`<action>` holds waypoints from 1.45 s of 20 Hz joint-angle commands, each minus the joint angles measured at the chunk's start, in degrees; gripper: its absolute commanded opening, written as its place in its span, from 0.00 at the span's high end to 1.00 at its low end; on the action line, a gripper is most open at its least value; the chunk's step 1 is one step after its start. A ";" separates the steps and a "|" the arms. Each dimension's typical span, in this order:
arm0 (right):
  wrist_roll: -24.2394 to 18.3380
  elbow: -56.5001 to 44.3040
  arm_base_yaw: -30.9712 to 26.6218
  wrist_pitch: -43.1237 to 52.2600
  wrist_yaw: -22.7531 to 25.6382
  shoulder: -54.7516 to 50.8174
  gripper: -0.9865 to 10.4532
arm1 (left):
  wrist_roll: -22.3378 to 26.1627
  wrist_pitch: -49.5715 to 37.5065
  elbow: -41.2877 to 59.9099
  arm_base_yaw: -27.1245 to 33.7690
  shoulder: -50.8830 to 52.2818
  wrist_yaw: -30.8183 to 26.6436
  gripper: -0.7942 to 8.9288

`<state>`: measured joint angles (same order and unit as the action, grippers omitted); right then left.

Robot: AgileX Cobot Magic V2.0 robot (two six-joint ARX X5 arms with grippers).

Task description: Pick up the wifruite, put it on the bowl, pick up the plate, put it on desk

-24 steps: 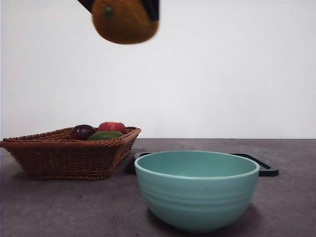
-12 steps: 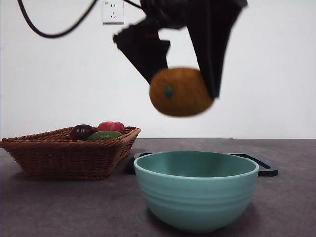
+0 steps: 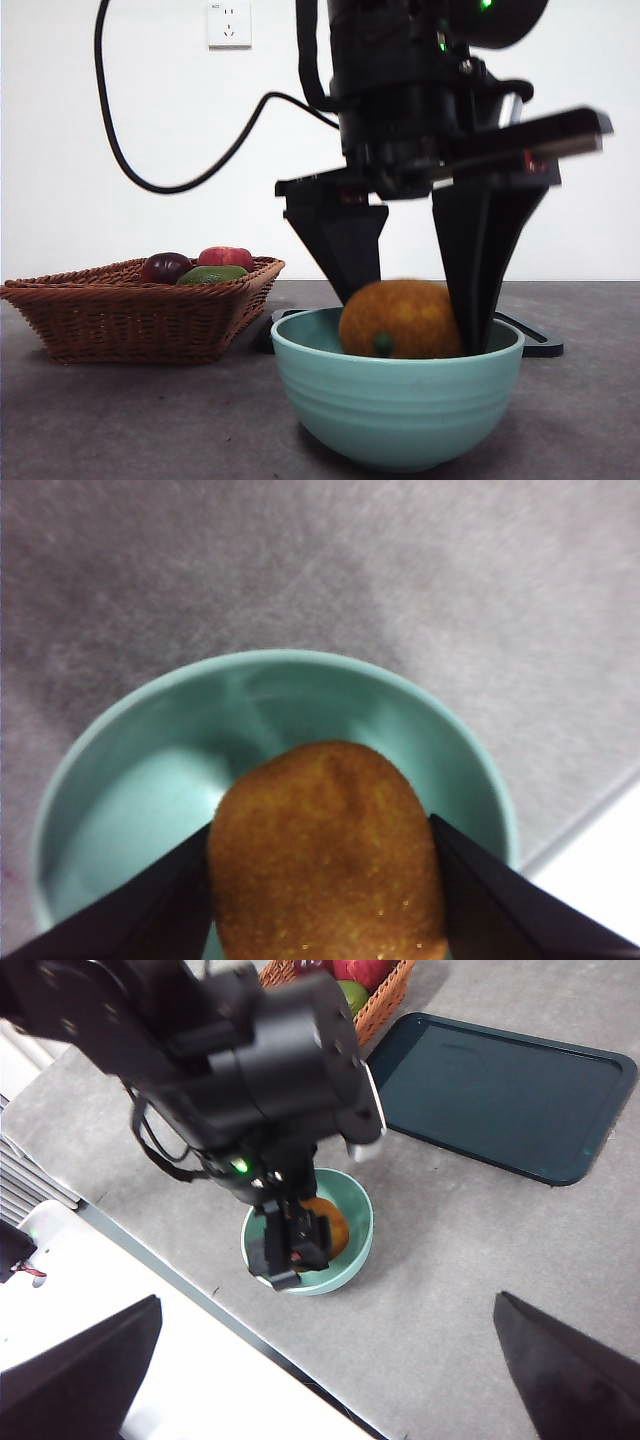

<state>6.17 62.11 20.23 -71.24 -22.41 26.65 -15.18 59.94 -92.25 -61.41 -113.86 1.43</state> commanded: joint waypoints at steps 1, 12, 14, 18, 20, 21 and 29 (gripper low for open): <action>-0.66 1.01 0.28 0.42 -0.07 0.07 0.34 | -0.37 -0.68 -0.94 -0.74 -2.99 -0.20 0.64; -0.63 1.01 0.26 0.42 -0.07 0.07 0.34 | 0.79 -2.12 -0.94 -0.59 -4.68 -1.11 0.63; -0.63 1.01 0.26 0.44 -0.07 0.07 0.34 | 1.14 -1.77 -0.94 -0.42 -4.68 -1.31 0.59; -0.63 1.01 0.28 0.46 -0.07 0.07 0.34 | 2.16 -0.57 -0.96 -0.09 -4.68 -1.81 0.48; -0.63 1.01 0.28 0.46 -0.04 0.07 0.34 | 2.34 -0.22 -1.16 -0.09 -4.63 -1.86 0.46; -0.63 1.01 0.26 0.48 -0.04 0.07 0.34 | 2.86 0.07 -1.38 -0.07 -4.55 -1.88 0.46; -0.90 1.01 0.26 1.73 0.04 0.07 0.34 | 4.68 1.57 -3.06 -0.07 6.12 -2.80 0.43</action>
<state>5.80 62.11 20.25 -70.35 -22.35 26.65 -11.22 61.54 -93.54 -60.88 -107.61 -1.08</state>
